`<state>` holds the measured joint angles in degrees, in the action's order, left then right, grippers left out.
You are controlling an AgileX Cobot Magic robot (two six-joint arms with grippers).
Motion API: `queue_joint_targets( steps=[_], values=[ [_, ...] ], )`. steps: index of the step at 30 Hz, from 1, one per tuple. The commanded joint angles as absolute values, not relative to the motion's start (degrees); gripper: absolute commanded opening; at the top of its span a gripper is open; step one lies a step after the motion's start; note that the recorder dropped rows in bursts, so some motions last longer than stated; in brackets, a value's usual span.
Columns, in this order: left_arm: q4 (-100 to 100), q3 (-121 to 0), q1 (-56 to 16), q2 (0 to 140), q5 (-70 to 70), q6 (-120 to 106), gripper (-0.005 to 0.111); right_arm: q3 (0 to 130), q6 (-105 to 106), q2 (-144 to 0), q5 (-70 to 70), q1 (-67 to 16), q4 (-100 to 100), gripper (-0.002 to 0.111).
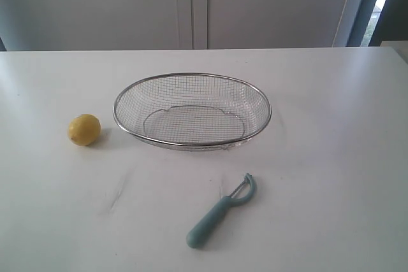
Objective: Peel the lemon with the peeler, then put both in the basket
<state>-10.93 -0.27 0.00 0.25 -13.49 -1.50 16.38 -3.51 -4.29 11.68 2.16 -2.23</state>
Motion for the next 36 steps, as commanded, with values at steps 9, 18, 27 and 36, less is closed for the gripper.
queue_joint_targets(
  steps=[9,18,27,36],
  values=[
    [-10.94,0.0,-0.15,0.0,-13.55,-1.57,0.0,16.72,-3.23,-4.74,10.35,2.35,-2.4,0.0],
    [-10.94,0.0,-0.15,0.0,-13.55,-1.57,0.0,17.95,-5.3,-7.25,14.72,2.35,-2.4,0.0],
    [-10.94,0.0,-0.15,0.0,-13.55,-1.57,0.0,24.97,-5.3,-16.64,24.83,2.35,-2.4,0.0],
    [-10.94,0.0,-0.15,0.0,-13.55,-1.57,0.0,32.35,-7.19,-26.91,33.64,2.35,-2.4,0.0]
  ],
)
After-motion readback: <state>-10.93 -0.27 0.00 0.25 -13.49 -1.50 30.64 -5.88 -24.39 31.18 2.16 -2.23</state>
